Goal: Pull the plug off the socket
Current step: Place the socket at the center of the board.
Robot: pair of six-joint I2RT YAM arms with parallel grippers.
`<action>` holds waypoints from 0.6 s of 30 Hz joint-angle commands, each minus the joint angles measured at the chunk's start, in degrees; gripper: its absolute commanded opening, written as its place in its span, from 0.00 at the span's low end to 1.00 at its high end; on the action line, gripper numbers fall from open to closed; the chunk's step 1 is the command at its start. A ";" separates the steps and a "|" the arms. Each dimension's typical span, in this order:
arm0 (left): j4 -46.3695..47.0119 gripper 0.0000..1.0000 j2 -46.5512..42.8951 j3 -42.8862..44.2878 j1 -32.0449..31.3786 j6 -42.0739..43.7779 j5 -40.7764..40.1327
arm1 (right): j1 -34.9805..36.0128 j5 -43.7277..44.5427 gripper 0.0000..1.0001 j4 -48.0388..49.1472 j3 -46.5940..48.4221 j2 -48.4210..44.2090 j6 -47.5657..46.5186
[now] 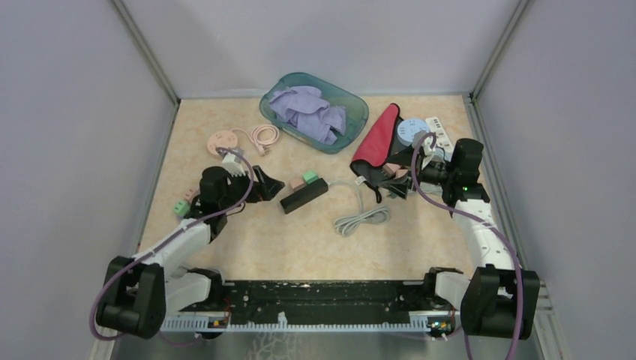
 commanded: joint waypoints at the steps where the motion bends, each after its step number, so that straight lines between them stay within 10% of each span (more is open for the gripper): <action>1: 7.28 1.00 7.68 2.24 1.33 -7.34 12.09 | -0.26 -1.97 0.77 3.18 -0.12 0.30 0.49; 18: 19.01 0.79 35.89 10.42 4.96 -13.86 26.00 | -0.15 -2.38 0.77 3.69 -0.21 -0.01 0.87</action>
